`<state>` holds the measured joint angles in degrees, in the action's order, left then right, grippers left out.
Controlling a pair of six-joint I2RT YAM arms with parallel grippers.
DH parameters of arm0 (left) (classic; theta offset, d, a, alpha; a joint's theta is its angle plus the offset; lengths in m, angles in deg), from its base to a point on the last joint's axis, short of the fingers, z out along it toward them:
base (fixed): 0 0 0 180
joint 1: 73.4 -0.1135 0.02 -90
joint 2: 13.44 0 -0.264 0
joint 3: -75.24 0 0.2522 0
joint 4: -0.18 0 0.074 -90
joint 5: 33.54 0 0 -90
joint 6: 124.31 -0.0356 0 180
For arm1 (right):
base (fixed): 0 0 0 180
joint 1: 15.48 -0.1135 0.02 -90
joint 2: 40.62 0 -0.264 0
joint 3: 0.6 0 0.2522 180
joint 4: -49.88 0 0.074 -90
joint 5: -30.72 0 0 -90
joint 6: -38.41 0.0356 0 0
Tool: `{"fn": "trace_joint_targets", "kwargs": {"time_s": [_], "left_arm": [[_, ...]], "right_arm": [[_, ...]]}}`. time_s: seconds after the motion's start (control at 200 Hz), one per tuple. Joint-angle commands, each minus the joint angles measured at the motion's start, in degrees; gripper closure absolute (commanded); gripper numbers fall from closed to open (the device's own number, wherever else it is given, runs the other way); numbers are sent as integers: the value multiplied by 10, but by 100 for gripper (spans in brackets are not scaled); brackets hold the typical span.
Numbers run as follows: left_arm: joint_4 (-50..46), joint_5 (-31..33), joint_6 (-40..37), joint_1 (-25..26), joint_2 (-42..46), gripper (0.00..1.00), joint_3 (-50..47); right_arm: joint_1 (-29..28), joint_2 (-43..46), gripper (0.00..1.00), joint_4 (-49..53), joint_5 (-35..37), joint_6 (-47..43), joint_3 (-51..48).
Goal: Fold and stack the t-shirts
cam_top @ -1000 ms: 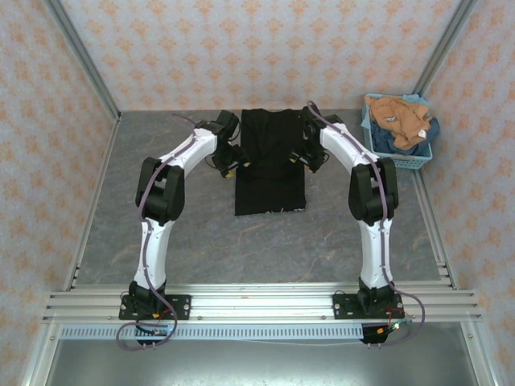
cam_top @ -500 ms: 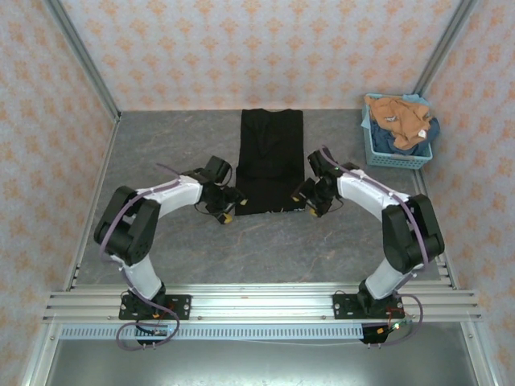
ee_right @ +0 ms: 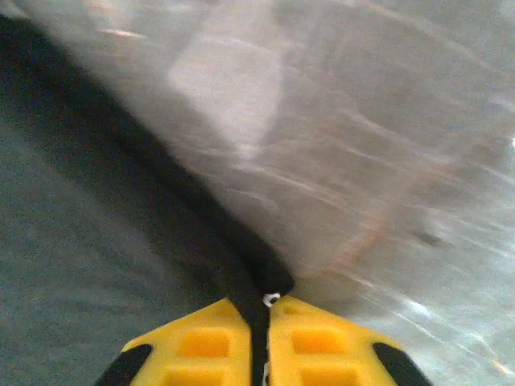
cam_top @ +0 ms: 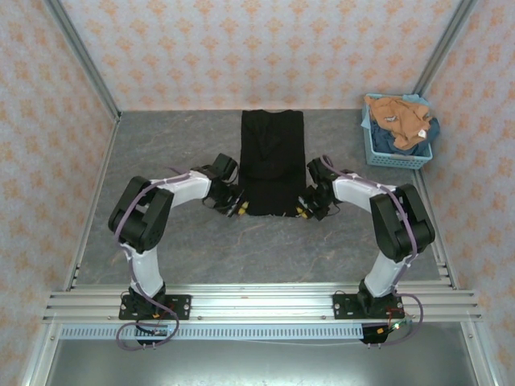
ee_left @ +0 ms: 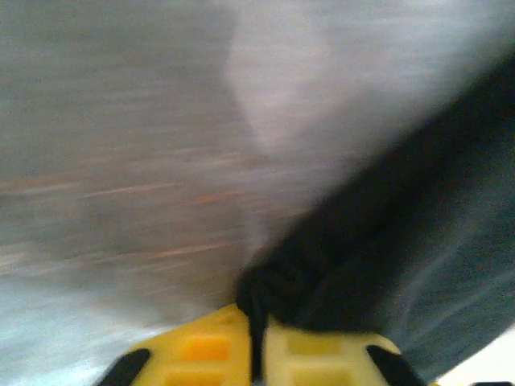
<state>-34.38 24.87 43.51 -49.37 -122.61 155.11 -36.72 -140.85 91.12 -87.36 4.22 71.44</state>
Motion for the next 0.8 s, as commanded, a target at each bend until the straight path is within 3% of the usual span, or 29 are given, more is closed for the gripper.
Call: {"fn": "trace_joint_targets", "kwargs": {"time_s": [0.0, 0.22, 0.34, 0.45, 0.61, 0.796], "left_arm": [[60, 39, -13, -5, -18, 100, 58], [-108, 66, -100, -52, 14, 100, 286], [-155, 41, -122, -58, 14, 100, 329], [-150, 18, -131, -51, 40, 100, 257], [-121, -2, -134, -37, 117, 100, 78], [-134, -16, -145, 47, 210, 100, -101]], "right_arm": [[1, -12, 100, -19, 31, -9, 59], [41, 15, 100, 115, 56, -58, 243], [46, 8, 100, 163, 33, -70, 305], [44, 23, 100, 153, -3, -57, 266], [32, 92, 100, 127, -20, -47, 126], [-29, 193, 100, 101, -64, -31, -58]]}}
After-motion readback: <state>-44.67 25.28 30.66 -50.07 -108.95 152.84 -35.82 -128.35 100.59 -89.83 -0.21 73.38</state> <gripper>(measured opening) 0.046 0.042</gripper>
